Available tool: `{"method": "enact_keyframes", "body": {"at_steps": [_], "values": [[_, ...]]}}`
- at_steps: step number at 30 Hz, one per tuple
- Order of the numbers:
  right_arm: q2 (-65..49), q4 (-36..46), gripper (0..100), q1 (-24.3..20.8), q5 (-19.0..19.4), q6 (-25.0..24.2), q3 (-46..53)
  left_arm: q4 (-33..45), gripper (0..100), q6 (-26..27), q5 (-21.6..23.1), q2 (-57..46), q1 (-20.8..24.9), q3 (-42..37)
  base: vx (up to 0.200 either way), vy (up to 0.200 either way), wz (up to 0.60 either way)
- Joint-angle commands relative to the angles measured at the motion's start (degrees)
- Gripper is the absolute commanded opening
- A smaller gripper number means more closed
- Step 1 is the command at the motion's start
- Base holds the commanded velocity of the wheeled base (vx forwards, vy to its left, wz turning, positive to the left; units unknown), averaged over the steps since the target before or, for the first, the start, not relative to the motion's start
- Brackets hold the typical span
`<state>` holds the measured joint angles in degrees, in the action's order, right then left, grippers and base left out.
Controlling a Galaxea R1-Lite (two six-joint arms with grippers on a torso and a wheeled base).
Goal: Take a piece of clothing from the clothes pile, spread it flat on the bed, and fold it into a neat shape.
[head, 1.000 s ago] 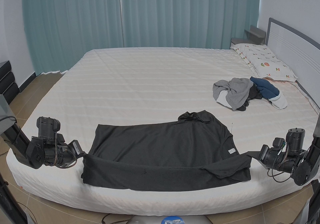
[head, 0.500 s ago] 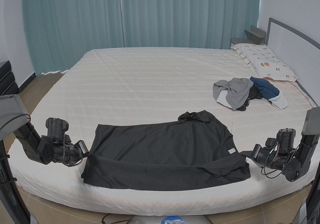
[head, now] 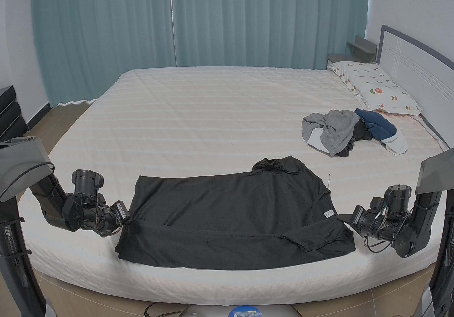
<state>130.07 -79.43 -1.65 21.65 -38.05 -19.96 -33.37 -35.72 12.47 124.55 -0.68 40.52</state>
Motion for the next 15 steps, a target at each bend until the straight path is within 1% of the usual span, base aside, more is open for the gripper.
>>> {"method": "enact_keyframes", "body": {"at_steps": [1,3,4,6,7,9,10,15], "values": [[2.4,-0.4,0,0.0,0.1,0.0,-0.3,0.1,0,-0.8,-0.3,1.9,0.0,1.0,0.0,0.0,0.0],[2.8,-0.4,0,0.0,0.1,-0.2,-0.8,0.0,0,-1.3,-0.7,2.5,0.1,1.3,0.0,0.0,0.0],[3.1,-0.5,0,0.0,0.1,-0.2,-1.0,0.0,100,-1.3,-0.7,2.5,0.1,1.5,0.0,0.0,0.0],[3.3,-0.5,0,0.0,0.1,-0.3,-1.0,0.1,100,-1.3,-0.7,2.5,0.1,1.4,0.0,0.0,0.0],[3.3,-0.5,100,0.0,0.2,-0.4,-1.0,0.1,100,-1.3,-0.7,2.5,0.1,1.5,0.0,0.0,0.0],[3.2,-0.5,100,0.0,0.3,-1.2,-0.9,0.0,100,-1.3,-0.7,2.5,0.1,1.4,0.0,0.0,0.0],[3.1,-1.2,100,-0.1,0.4,-2.4,-0.8,0.0,100,-1.3,-0.7,2.5,0.1,1.3,0.0,0.0,0.0],[3.3,-6.8,100,0.2,0.8,-6.6,-0.1,0.0,100,-1.5,-0.7,2.3,0.0,1.4,0.0,0.0,0.0]]}}
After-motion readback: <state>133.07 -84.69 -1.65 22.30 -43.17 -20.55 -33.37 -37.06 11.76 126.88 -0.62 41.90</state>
